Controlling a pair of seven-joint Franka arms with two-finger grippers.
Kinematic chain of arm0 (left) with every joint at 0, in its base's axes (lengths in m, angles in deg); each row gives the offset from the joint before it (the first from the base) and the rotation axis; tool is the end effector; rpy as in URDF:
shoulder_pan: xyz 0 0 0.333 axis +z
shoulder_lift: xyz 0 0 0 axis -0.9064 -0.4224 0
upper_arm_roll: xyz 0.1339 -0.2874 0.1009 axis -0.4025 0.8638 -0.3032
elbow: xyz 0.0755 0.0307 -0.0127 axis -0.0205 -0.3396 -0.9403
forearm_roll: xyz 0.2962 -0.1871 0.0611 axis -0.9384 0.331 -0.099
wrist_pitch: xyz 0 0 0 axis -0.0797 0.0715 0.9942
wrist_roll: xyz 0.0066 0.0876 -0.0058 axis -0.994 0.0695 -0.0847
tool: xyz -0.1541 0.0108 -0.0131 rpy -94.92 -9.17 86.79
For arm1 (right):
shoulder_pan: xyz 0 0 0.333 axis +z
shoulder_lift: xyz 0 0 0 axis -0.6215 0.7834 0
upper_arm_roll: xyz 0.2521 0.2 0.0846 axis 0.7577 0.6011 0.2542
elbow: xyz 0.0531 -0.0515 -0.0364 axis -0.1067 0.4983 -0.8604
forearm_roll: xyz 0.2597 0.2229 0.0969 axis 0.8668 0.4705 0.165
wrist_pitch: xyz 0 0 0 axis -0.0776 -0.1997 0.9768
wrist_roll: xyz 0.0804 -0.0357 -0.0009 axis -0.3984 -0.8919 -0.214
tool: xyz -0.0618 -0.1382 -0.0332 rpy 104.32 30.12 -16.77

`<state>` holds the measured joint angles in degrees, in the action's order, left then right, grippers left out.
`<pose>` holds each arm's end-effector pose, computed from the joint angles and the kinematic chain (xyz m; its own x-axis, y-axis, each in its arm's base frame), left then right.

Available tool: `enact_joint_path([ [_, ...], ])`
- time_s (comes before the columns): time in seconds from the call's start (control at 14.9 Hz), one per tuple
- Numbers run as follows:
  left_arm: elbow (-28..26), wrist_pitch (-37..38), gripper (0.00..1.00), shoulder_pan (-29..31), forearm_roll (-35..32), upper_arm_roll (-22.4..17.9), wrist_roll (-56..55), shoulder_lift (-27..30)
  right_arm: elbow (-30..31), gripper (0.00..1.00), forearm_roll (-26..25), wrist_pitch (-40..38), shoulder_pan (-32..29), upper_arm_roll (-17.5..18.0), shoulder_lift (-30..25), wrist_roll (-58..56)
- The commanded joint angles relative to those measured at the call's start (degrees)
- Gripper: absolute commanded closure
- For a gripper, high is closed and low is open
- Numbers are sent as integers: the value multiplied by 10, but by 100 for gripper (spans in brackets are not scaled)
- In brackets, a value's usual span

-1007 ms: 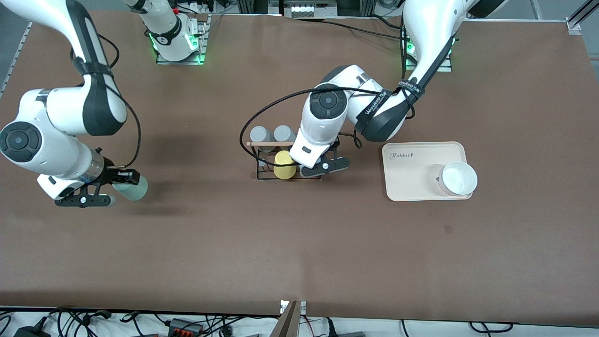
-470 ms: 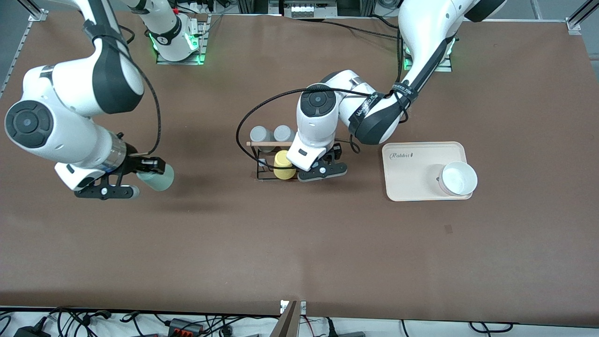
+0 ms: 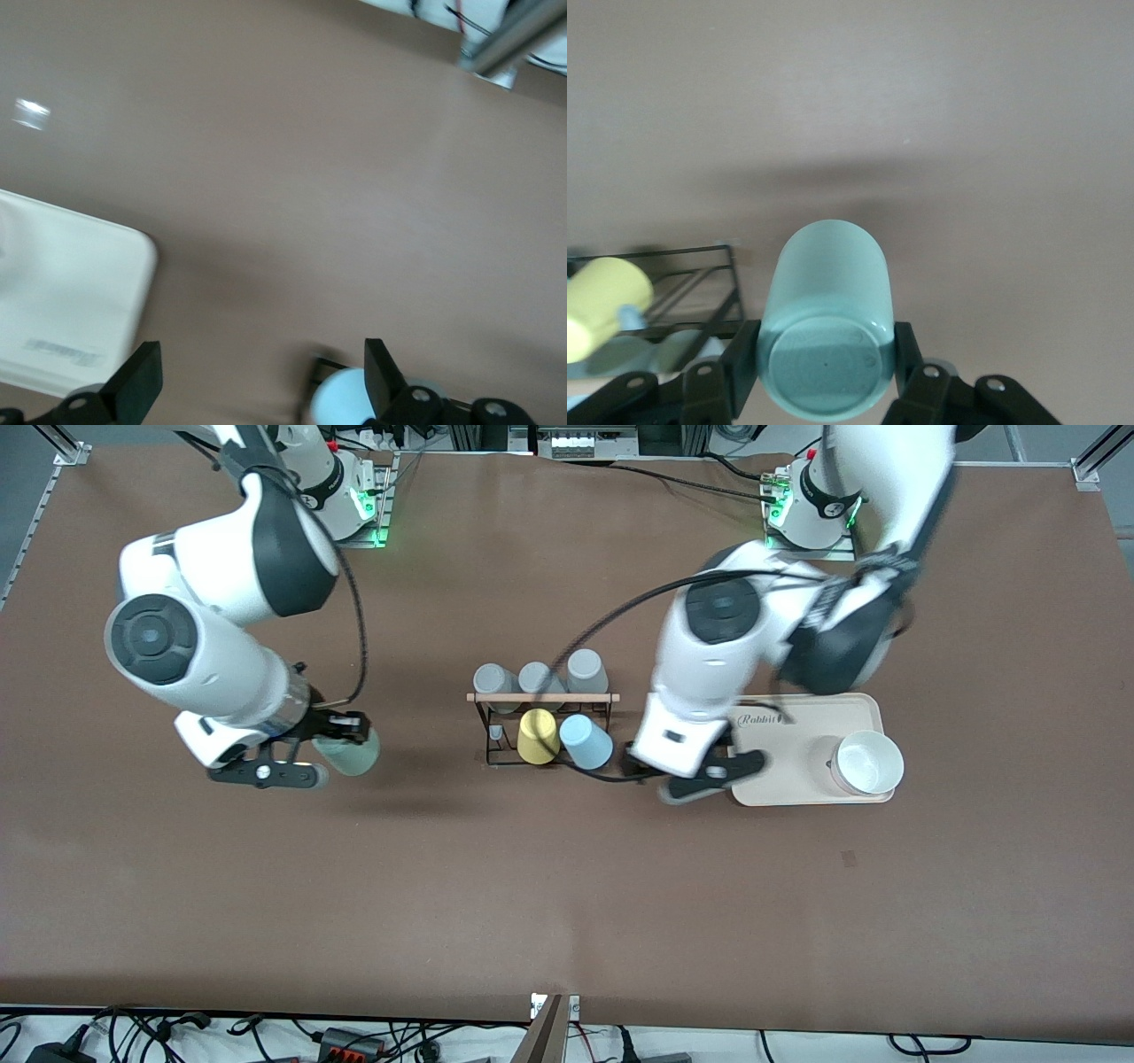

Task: Hang scattered cups on rack with three cups
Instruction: 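Hang the teal cup on the rack with the right gripper while the left gripper withdraws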

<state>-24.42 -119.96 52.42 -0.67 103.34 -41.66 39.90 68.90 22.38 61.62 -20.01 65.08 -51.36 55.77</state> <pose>0.6210 -0.3153 0.4400 0.9384 0.3268 0.1124 0.3286 -0.9445 0.0024 0.5982 0.2244 0.4389 0.9910 -0.0899 -0.0991 -0.0894 -0.9960 0.0094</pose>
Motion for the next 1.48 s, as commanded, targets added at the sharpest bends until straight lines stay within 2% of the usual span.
enact_joint_path([
  [0.0, -11, 70, 0, 61, 30, 7, 126, 49, -57, 57, 11, -6, 46, -4, 44, 61],
  [0.13, -11, 102, 0, 101, 49, 5, 217, 83, -81, 57, 10, 0, 76, -4, 67, 94],
  [0.34, -12, 166, 0, 141, 66, 6, 281, 100, -100, 57, 10, 11, 106, -4, 92, 132],
  [0.54, -50, 170, 0, 186, 143, 5, 321, 129, -101, 58, 10, 35, 130, -5, 109, 167],
  [0.67, -123, 129, 0, 187, 156, 7, 320, 172, -101, 58, 9, 47, 138, -5, 119, 179],
  [0.81, -265, 29, 0, 187, 160, 9, 318, 255, -100, 58, 6, 51, 146, -5, 129, 185],
  [0.87, -284, 12, 0, 187, 162, 9, 319, 269, -98, 58, 3, 51, 149, -5, 133, 186],
  [1.21, -178, 94, 0, 207, 161, 1, 323, 220, -73, 58, -14, 72, 159, -5, 147, 194],
  [1.28, -176, 91, 0, 205, 160, -2, 325, 221, -71, 57, -14, 81, 160, -6, 148, 196],
  [1.41, -176, 89, 0, 200, 164, -47, 375, 225, -64, 58, -15, 89, 162, -6, 157, 196],
])
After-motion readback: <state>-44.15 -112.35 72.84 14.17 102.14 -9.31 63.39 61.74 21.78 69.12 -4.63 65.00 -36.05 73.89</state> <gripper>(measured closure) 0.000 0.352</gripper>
